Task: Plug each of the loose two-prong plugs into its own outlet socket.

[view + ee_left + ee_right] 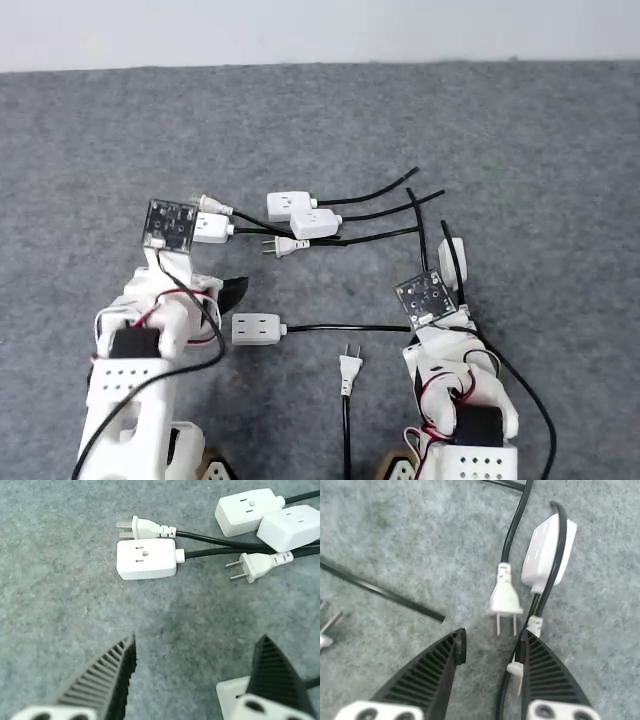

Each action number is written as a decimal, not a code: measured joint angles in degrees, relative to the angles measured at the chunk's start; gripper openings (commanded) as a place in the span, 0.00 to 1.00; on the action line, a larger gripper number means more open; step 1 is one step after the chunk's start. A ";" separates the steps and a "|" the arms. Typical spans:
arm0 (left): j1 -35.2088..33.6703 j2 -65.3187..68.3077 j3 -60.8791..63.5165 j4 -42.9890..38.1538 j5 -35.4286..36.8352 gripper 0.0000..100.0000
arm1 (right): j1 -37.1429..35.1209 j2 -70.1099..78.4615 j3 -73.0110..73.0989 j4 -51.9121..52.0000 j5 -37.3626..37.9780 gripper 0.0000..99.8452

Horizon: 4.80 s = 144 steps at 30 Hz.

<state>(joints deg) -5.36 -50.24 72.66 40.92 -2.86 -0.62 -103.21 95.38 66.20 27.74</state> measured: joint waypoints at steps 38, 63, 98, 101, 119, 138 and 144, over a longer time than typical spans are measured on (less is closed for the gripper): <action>2.02 -9.58 5.19 -0.70 0.00 0.35 | 0.00 46.77 -47.74 9.76 -10.02 0.23; 2.02 -9.58 5.19 -0.70 0.00 0.35 | -36.04 85.45 -48.26 0.53 -32.62 0.23; 2.02 -9.58 5.19 -0.70 0.00 0.35 | -38.68 99.87 -50.11 -3.25 -32.97 0.01; 2.02 -9.58 5.19 -0.70 0.00 0.35 | -38.68 99.87 -50.11 -3.25 -31.03 0.01; 2.02 -9.58 5.19 -0.70 0.00 0.35 | -19.87 69.98 -63.74 17.58 1.93 0.01; 2.02 -9.58 5.19 -0.70 0.00 0.35 | -16.26 56.53 -64.88 19.16 2.81 0.01; 2.02 -9.58 5.19 -0.70 0.00 0.35 | -21.80 56.53 -64.00 14.42 1.23 0.01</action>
<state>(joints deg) -3.34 -59.82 77.85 40.22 -2.86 -22.42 -46.68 31.38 80.62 28.97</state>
